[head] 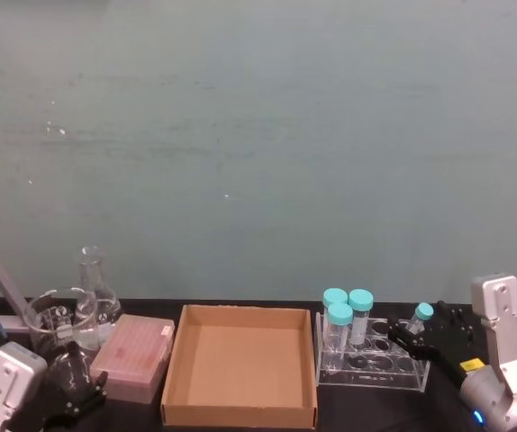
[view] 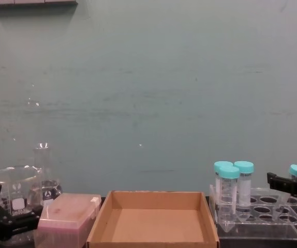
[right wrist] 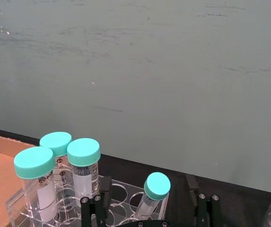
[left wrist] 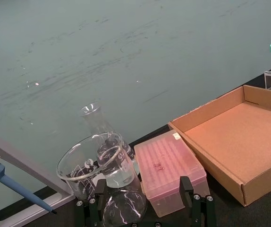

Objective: Use the right hand to move the test tube from the test tube rack into the box.

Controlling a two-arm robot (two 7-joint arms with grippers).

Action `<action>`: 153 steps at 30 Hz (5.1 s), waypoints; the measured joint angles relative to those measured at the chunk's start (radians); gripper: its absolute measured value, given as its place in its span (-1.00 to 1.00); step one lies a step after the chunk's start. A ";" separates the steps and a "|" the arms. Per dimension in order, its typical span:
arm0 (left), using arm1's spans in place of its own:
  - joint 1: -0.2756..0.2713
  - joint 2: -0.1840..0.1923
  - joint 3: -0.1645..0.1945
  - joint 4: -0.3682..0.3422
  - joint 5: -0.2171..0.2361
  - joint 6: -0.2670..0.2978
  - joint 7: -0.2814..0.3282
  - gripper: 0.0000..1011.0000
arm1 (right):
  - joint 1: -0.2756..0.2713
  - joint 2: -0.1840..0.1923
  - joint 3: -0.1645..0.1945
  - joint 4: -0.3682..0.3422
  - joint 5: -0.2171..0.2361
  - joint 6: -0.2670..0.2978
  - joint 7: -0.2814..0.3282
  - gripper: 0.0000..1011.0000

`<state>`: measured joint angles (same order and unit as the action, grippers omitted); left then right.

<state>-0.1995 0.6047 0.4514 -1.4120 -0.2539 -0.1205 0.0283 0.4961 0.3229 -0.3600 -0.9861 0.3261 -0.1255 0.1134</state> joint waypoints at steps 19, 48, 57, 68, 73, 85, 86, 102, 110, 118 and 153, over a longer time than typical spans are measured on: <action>0.000 0.000 0.000 0.000 0.000 0.000 0.000 0.98 | -0.005 0.004 -0.001 -0.009 0.002 0.002 -0.005 -0.10; 0.000 0.000 0.000 0.000 0.000 0.000 0.000 0.98 | -0.022 0.000 0.040 -0.063 -0.014 -0.001 0.004 -0.47; 0.000 0.000 0.000 0.000 0.000 0.000 0.000 0.98 | -0.065 0.024 0.100 -0.205 0.010 0.008 0.039 -0.47; 0.000 0.000 0.000 0.000 0.000 0.000 0.000 0.98 | -0.021 0.004 0.069 -0.302 -0.023 -0.022 0.137 -0.47; 0.000 0.000 0.000 0.000 0.000 0.000 0.000 0.98 | 0.000 -0.030 0.028 -0.344 -0.044 -0.019 0.185 -0.47; 0.000 0.000 0.000 0.000 0.000 0.000 0.000 0.98 | 0.046 -0.153 -0.076 -0.284 -0.117 0.154 0.187 -0.47; 0.000 0.000 0.000 0.000 0.000 0.000 0.000 0.98 | 0.050 -0.160 -0.079 -0.271 -0.123 0.159 0.183 -0.47; 0.000 0.000 0.000 0.000 0.000 0.000 0.000 0.98 | 0.136 -0.273 -0.112 -0.016 -0.223 0.127 0.129 -0.47; 0.000 0.000 0.000 0.000 0.000 0.000 0.000 0.98 | 0.155 -0.292 -0.100 0.014 -0.238 0.105 0.100 -0.47; 0.000 0.000 0.000 0.000 0.000 0.000 0.000 0.98 | 0.149 -0.287 -0.100 0.005 -0.232 0.110 0.107 -0.47; 0.000 0.000 0.000 0.000 0.000 0.000 0.000 0.98 | 0.131 -0.275 -0.096 -0.026 -0.238 0.104 0.125 0.98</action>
<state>-0.1995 0.6047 0.4514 -1.4120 -0.2539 -0.1205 0.0283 0.6272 0.0483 -0.4564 -1.0123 0.0884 -0.0218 0.2382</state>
